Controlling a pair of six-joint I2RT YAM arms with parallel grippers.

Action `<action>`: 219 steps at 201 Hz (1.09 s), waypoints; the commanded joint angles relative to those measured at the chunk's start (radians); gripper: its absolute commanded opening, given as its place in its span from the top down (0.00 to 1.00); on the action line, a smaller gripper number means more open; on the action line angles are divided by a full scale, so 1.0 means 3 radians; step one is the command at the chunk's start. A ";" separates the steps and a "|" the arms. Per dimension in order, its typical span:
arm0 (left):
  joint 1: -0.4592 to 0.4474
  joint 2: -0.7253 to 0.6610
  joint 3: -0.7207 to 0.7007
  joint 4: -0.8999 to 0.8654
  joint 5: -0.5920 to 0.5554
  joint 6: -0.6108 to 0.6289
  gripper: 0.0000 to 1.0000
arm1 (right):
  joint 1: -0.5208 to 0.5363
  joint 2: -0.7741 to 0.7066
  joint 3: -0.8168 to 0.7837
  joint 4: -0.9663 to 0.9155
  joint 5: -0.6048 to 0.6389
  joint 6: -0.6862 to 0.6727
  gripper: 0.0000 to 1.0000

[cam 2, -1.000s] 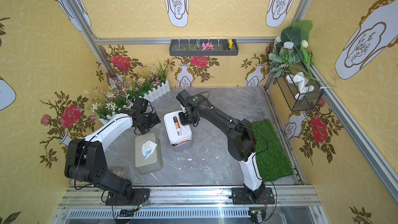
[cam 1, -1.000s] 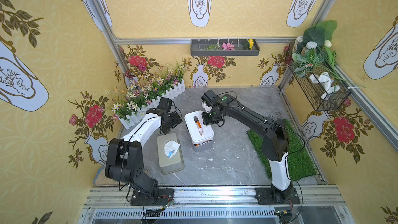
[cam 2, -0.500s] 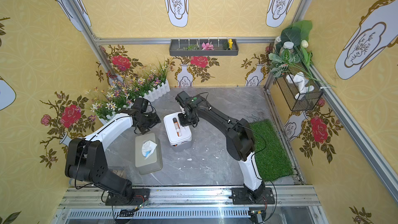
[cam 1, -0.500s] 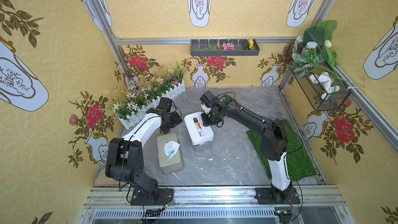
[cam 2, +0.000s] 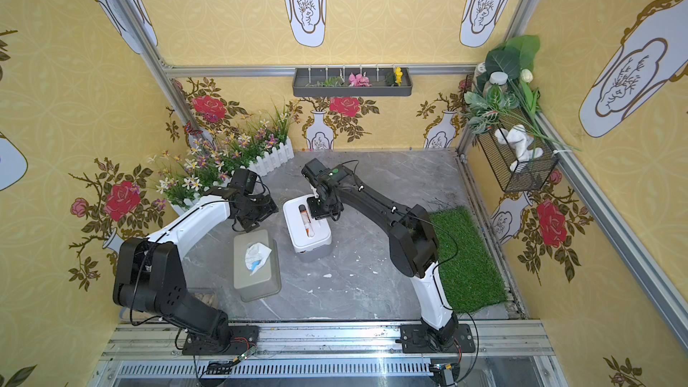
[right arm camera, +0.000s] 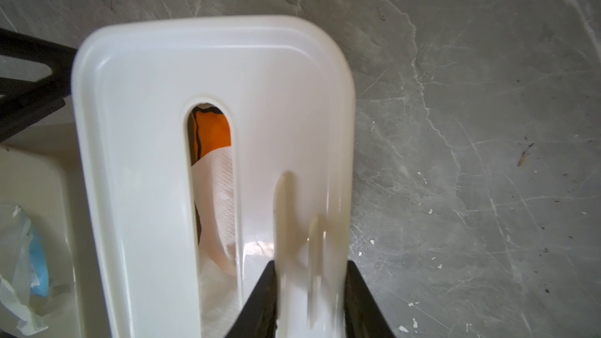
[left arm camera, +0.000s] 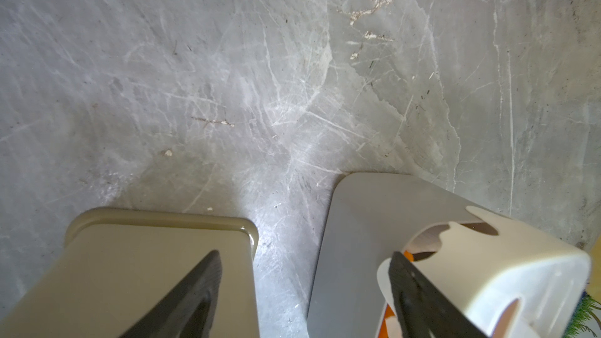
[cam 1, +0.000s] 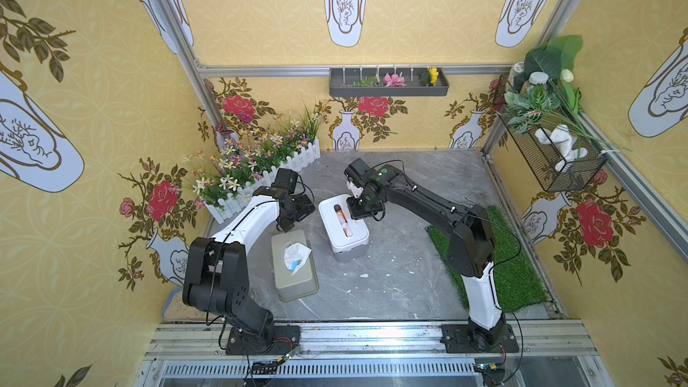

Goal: Put the tissue paper into the tissue box
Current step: Close the box lid on the tissue box.

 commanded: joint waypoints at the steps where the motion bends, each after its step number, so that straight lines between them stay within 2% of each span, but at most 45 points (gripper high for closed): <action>1: 0.0003 0.0025 0.0003 0.0014 0.0026 0.0029 0.17 | 0.0006 0.0016 -0.0020 -0.0029 0.0059 -0.0028 0.79; 127: -0.0025 -0.0121 0.0047 0.0074 0.0112 0.0064 0.18 | 0.0084 0.0085 -0.0097 -0.0075 0.0174 -0.0003 0.79; 165: -0.0275 -0.0205 0.0067 0.0080 0.0156 0.0090 0.21 | 0.0110 0.0013 -0.0288 0.0066 0.0209 0.0059 0.78; 219: -0.0594 -0.0500 -0.0257 -0.0077 0.0213 -0.0072 0.32 | 0.0146 -0.0184 -0.0571 0.0291 0.0290 0.0136 0.69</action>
